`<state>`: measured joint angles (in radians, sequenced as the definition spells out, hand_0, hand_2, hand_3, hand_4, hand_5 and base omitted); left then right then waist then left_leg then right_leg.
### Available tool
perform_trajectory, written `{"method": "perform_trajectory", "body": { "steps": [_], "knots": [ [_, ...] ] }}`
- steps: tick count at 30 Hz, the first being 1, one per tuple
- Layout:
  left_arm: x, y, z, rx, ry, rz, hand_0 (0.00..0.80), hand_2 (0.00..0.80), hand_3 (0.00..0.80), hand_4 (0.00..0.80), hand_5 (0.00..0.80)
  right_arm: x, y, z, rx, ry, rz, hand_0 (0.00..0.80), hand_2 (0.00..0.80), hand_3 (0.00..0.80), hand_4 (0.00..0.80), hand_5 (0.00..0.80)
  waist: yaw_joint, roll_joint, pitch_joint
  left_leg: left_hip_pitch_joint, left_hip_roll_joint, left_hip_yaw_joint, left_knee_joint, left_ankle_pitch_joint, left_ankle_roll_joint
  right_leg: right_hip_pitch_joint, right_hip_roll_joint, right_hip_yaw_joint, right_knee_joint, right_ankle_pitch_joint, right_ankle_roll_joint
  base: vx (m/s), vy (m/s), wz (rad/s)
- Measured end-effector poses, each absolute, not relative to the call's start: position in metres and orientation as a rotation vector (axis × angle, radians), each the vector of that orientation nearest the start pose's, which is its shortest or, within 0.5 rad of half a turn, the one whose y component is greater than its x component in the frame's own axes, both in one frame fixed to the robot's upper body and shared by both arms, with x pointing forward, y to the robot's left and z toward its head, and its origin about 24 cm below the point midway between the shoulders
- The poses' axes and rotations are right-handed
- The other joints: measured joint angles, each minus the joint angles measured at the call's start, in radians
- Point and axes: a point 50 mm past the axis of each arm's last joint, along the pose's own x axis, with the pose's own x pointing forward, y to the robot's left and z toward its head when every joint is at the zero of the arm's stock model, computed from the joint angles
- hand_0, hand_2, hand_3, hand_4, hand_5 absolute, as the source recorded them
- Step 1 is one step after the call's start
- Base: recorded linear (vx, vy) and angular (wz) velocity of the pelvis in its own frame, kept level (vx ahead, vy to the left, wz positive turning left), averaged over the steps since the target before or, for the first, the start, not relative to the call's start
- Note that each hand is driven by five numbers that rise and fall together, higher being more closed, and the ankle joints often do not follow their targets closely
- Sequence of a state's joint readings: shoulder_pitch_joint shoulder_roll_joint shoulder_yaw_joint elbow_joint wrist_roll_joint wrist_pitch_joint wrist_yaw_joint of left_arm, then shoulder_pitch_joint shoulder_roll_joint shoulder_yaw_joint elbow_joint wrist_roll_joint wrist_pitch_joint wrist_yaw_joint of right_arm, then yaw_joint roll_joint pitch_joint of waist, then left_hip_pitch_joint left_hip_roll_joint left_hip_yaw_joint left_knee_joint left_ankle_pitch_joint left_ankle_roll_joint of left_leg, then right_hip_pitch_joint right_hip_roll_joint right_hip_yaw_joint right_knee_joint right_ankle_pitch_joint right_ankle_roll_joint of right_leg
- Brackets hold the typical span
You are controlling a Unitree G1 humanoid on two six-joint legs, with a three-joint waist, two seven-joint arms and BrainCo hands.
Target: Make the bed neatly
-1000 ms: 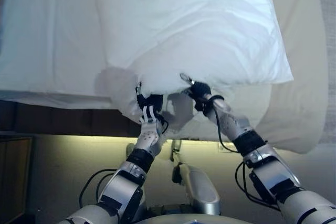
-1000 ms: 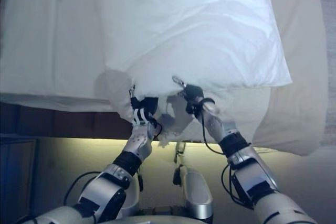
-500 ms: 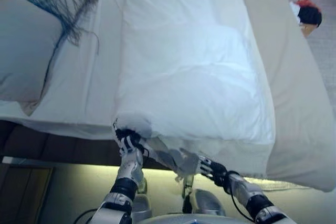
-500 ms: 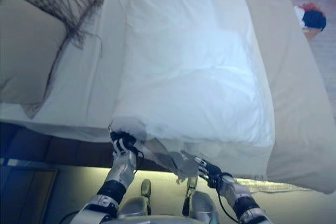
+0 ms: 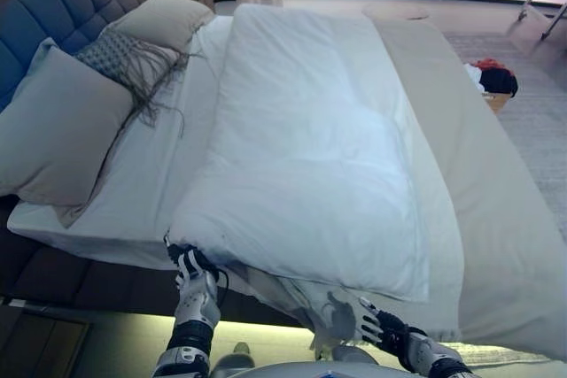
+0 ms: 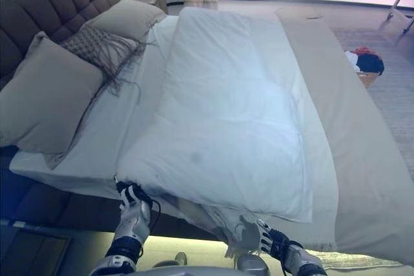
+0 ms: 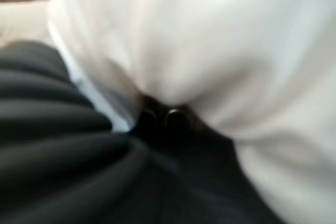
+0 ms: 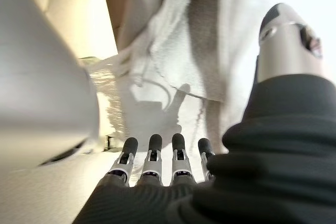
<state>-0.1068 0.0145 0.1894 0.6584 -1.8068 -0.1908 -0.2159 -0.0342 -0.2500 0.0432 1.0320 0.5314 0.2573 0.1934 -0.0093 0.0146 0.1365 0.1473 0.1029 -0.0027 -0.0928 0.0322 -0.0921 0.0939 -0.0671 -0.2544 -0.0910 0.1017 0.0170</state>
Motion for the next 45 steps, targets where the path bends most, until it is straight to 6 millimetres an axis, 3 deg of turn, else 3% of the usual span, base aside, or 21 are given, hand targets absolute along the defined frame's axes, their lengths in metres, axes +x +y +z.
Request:
{"method": "perform_trajectory", "body": {
  "steps": [7, 15, 16, 20, 22, 23, 24, 26, 27, 28, 29, 30, 31, 34, 35, 36, 37, 38, 39, 41, 45],
  "knots": [
    [0.199, 0.231, -0.098, -1.585, 0.089, 0.733, 0.8, 0.8, 0.8, 0.8, 0.8, 0.13, -0.226, -0.147, 0.414, 1.131, -0.183, 0.0, 0.0, 0.0, 0.0, 0.0, 0.004, 0.007, -0.028, 0.003, -0.003, -0.002, 0.0, 0.0, -0.001, 0.006, -0.004, -0.008, -0.001, -0.004, 0.003, -0.007, 0.155, 0.03],
    [0.172, 0.27, -0.113, -1.488, 0.246, 0.852, 0.8, 0.8, 0.8, 0.8, 0.8, 0.11, -0.238, -0.153, 0.45, 1.172, -0.265, 0.0, 0.0, 0.0, 0.0, 0.0, 0.001, 0.004, -0.035, 0.003, -0.028, 0.0, 0.0, -0.009, 0.015, 0.002, -0.028, -0.012, 0.005, -0.007, 0.019, -0.094, 0.201, -0.01],
    [0.172, 0.27, -0.114, -1.487, 0.259, 0.866, 0.8, 0.8, 0.8, 0.8, 0.8, 0.11, -0.238, -0.152, 0.448, 1.171, -0.265, 0.0, 0.0, 0.0, 0.0, 0.0, 0.003, 0.0, -0.038, 0.001, -0.041, 0.003, 0.001, -0.007, 0.02, -0.003, -0.043, -0.045, 0.018, -0.01, 0.024, -0.238, 0.221, 0.03],
    [0.175, 0.268, -0.114, -1.493, 0.275, 0.873, 0.8, 0.8, 0.8, 0.8, 0.8, 0.116, -0.23, -0.153, 0.479, 1.152, -0.253, 0.0, 0.0, 0.0, 0.0, 0.0, 0.002, -0.016, -0.047, -0.02, -0.054, -0.006, 0.003, -0.002, 0.047, -0.087, -0.082, -0.047, 0.203, -0.088, 0.063, -0.197, 0.098, 0.11],
    [0.177, 0.268, -0.113, -1.493, 0.272, 0.868, 0.8, 0.8, 0.8, 0.8, 0.8, 0.122, -0.227, -0.151, 0.496, 1.133, -0.247, 0.0, 0.0, 0.0, 0.0, 0.0, 0.023, -0.026, -0.054, -0.071, -0.028, 0.008, 0.071, -0.018, 0.053, -0.188, -0.031, 0.028, 0.594, -0.282, 0.111, -0.205, 0.018, 0.2],
    [0.18, 0.27, -0.111, -1.491, 0.265, 0.861, 0.8, 0.8, 0.8, 0.8, 0.8, 0.128, -0.228, -0.149, 0.497, 1.117, -0.245, 0.0, 0.0, 0.0, 0.0, 0.0, 0.028, -0.042, -0.062, -0.092, -0.026, 0.019, 0.083, -0.019, 0.053, -0.181, 0.005, 0.045, 0.673, -0.326, 0.136, -0.17, 0.009, 0.19],
    [0.179, 0.273, -0.111, -1.48, 0.264, 0.866, 0.8, 0.8, 0.8, 0.8, 0.8, 0.137, -0.23, -0.146, 0.491, 1.096, -0.236, 0.0, 0.0, 0.0, 0.0, 0.0, 0.034, -0.061, -0.064, -0.093, -0.04, 0.026, 0.09, -0.009, 0.034, -0.148, 0.025, 0.06, 0.617, -0.343, 0.101, -0.169, -0.001, -0.06],
    [0.18, 0.28, -0.109, -1.463, 0.261, 0.874, 0.8, 0.8, 0.8, 0.8, 0.8, 0.163, -0.233, -0.136, 0.456, 1.045, -0.198, 0.0, 0.0, 0.0, 0.0, 0.0, 0.068, -0.107, -0.061, -0.207, -0.108, 0.061, 0.233, -0.05, 0.017, -0.017, 0.015, 0.118, 0.313, -0.349, -0.042, -0.173, -0.008, -0.53],
    [0.183, 0.276, -0.109, -1.475, 0.269, 0.862, 0.8, 0.8, 0.8, 0.8, 0.8, 0.181, -0.24, -0.126, 0.412, 1.007, -0.179, 0.0, 0.0, 0.0, 0.0, 0.0, 0.088, -0.087, -0.045, -0.231, -0.145, 0.053, 0.189, -0.044, 0.028, 0.016, 0.018, 0.13, 0.226, -0.303, -0.058, -0.191, -0.02, -0.75],
    [0.186, 0.276, -0.107, -1.474, 0.27, 0.855, 0.8, 0.8, 0.8, 0.8, 0.8, 0.191, -0.245, -0.12, 0.393, 0.981, -0.169, 0.0, 0.0, 0.0, 0.0, 0.0, 0.105, -0.061, -0.033, -0.249, -0.174, 0.054, 0.131, -0.003, 0.069, 0.04, 0.03, 0.129, 0.183, -0.278, -0.058, -0.168, -0.025, -0.73],
    [0.187, 0.276, -0.106, -1.467, 0.269, 0.85, 0.8, 0.8, 0.8, 0.8, 0.8, 0.192, -0.247, -0.118, 0.378, 0.976, -0.163, 0.0, 0.0, 0.0, 0.0, 0.0, 0.117, -0.032, -0.035, -0.268, -0.18, 0.053, 0.121, 0.083, 0.082, 0.054, 0.053, 0.126, 0.157, -0.268, -0.061, -0.215, -0.029, -0.54],
    [0.187, 0.277, -0.105, -1.46, 0.27, 0.846, 0.8, 0.8, 0.8, 0.8, 0.8, 0.191, -0.25, -0.117, 0.368, 0.977, -0.165, 0.0, 0.0, 0.0, 0.0, 0.0, 0.125, -0.009, -0.035, -0.285, -0.172, 0.051, 0.129, 0.169, 0.078, 0.07, 0.076, 0.119, 0.138, -0.265, -0.063, -0.243, -0.014, -0.32],
    [0.19, 0.281, -0.102, -1.445, 0.264, 0.839, 0.8, 0.8, 0.8, 0.8, 0.8, 0.185, -0.25, -0.12, 0.366, 0.993, -0.171, 0.0, 0.0, 0.0, 0.0, 0.0, 0.128, 0.007, -0.031, -0.304, -0.161, 0.051, 0.144, 0.165, 0.107, 0.082, 0.1, 0.108, 0.119, -0.263, -0.065, -0.291, 0.002, -0.07],
    [0.198, 0.288, -0.093, -1.421, 0.259, 0.814, 0.8, 0.8, 0.8, 0.8, 0.8, 0.18, -0.254, -0.123, 0.352, 1.034, -0.192, 0.0, 0.0, 0.0, 0.0, 0.0, 0.147, -0.004, -0.026, -0.315, -0.154, -0.081, 0.111, 0.201, 0.056, 0.048, 0.107, 0.126, 0.117, -0.253, -0.075, -0.339, 0.071, -0.12],
    [0.199, 0.288, -0.091, -1.414, 0.264, 0.806, 0.8, 0.8, 0.8, 0.8, 0.8, 0.181, -0.257, -0.122, 0.344, 1.035, -0.204, 0.0, 0.0, 0.0, 0.0, 0.0, 0.144, 0.0, -0.023, -0.314, -0.152, -0.083, 0.101, 0.217, 0.034, 0.042, 0.108, 0.126, 0.119, -0.249, -0.077, -0.384, 0.133, -0.05],
    [0.207, 0.287, -0.087, -1.405, 0.264, 0.781, 0.8, 0.8, 0.8, 0.8, 0.8, 0.178, -0.261, -0.123, 0.34, 1.044, -0.22, 0.0, 0.0, 0.0, 0.0, 0.0, 0.135, 0.003, -0.016, -0.314, -0.153, -0.085, 0.078, 0.257, -0.018, 0.037, 0.103, 0.105, 0.127, -0.241, -0.084, -0.3, 0.139, 0.27],
    [0.221, 0.286, -0.079, -1.398, 0.25, 0.741, 0.8, 0.8, 0.8, 0.8, 0.8, 0.175, -0.263, -0.124, 0.339, 1.058, -0.231, 0.0, 0.0, 0.0, 0.0, 0.0, 0.126, -0.017, 0.001, -0.314, -0.164, -0.079, 0.043, 0.325, -0.098, 0.038, 0.078, 0.069, 0.113, -0.23, -0.089, -0.23, 0.185, 0.25],
    [0.229, 0.289, -0.072, -1.393, 0.229, 0.721, 0.8, 0.8, 0.8, 0.8, 0.8, 0.173, -0.262, -0.125, 0.341, 1.065, -0.234, 0.0, 0.0, 0.0, 0.0, 0.0, 0.121, -0.043, 0.023, -0.316, -0.158, -0.016, 0.091, 0.296, -0.097, 0.052, 0.055, 0.023, 0.086, -0.211, -0.089, -0.199, 0.23, -0.08],
    [0.228, 0.3, -0.067, -1.366, 0.211, 0.726, 0.8, 0.8, 0.8, 0.8, 0.8, 0.172, -0.258, -0.127, 0.352, 1.066, -0.231, 0.0, 0.0, 0.0, 0.0, 0.0, 0.12, -0.076, 0.039, -0.311, -0.141, 0.044, 0.159, 0.207, -0.047, 0.069, 0.029, -0.016, 0.051, -0.188, -0.085, -0.188, 0.26, -0.5],
    [0.23, 0.317, -0.056, -1.318, 0.179, 0.725, 0.8, 0.8, 0.8, 0.8, 0.8, 0.167, -0.264, -0.127, 0.384, 1.048, -0.268, 0.0, 0.0, 0.0, 0.0, 0.0, 0.083, -0.101, 0.056, -0.275, -0.08, 0.116, 0.25, 0.121, -0.048, 0.083, 0.009, -0.073, 0.024, -0.171, -0.082, -0.125, 0.272, -0.2],
    [0.245, 0.326, -0.039, -1.277, 0.159, 0.678, 0.8, 0.8, 0.8, 0.8, 0.8, 0.133, -0.288, -0.132, 0.389, 1.088, -0.376, 0.0, 0.0, 0.0, 0.0, 0.0, -0.012, -0.084, 0.065, -0.185, 0.052, 0.11, 0.276, 0.1, -0.084, 0.107, 0.001, -0.119, 0.035, -0.166, -0.069, -0.064, 0.351, 0.21]
  ]
}}
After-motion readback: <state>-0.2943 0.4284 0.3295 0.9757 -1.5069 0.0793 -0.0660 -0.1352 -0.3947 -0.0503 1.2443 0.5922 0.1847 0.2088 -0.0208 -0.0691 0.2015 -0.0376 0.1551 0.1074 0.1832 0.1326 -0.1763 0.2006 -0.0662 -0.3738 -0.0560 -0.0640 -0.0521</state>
